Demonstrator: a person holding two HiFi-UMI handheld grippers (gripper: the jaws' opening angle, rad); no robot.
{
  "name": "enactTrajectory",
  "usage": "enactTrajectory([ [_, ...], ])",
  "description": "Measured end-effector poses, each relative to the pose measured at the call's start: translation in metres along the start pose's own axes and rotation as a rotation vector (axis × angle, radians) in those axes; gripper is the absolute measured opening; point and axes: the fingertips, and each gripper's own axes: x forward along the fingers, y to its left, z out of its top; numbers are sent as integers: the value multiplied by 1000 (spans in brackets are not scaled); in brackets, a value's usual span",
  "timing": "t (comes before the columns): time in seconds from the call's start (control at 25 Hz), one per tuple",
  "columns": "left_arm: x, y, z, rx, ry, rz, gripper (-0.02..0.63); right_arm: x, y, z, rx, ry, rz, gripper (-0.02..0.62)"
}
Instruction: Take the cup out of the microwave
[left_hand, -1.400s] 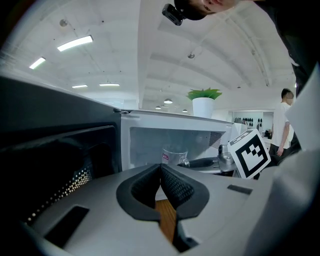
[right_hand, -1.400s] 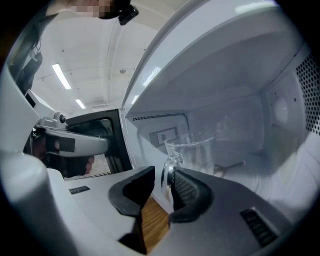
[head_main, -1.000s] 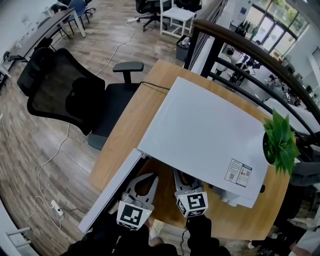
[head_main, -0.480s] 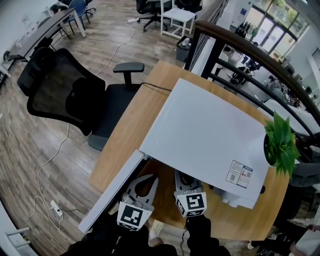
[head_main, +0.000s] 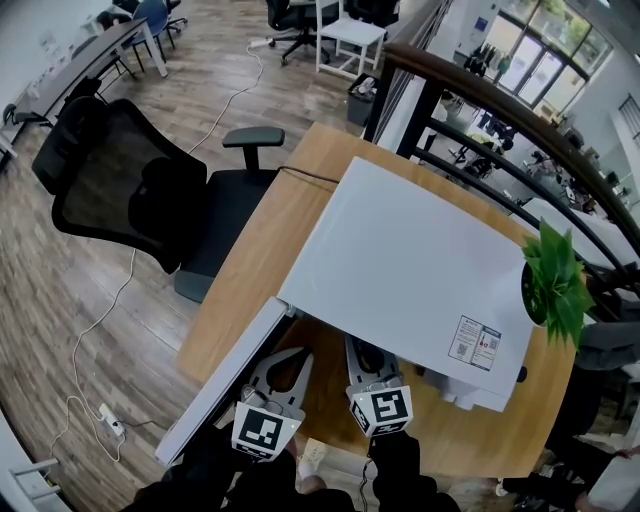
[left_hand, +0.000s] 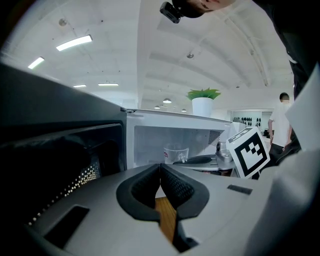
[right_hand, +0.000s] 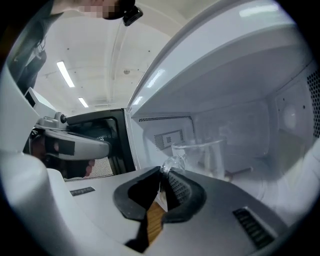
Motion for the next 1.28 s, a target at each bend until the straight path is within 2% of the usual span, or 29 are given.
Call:
enactTrajectory([
  [0.44, -19, -4, 7, 2, 1, 2, 25, -14, 8, 14, 19, -42, -12, 20],
  [0.6, -23, -5, 14, 21, -59, 6, 25, -21, 13, 17, 20, -57, -11, 20],
  [0.72, -30, -7, 13, 12, -27, 6, 25, -27, 18, 19, 18, -67, -12, 19],
  [0.88, -34, -9, 16, 33, -67, 4, 25, -35, 21, 21, 21, -75, -19, 19],
  [1.28, -47, -21, 20, 39, -59, -18, 25, -57, 28, 23, 33, -95, -48, 18],
])
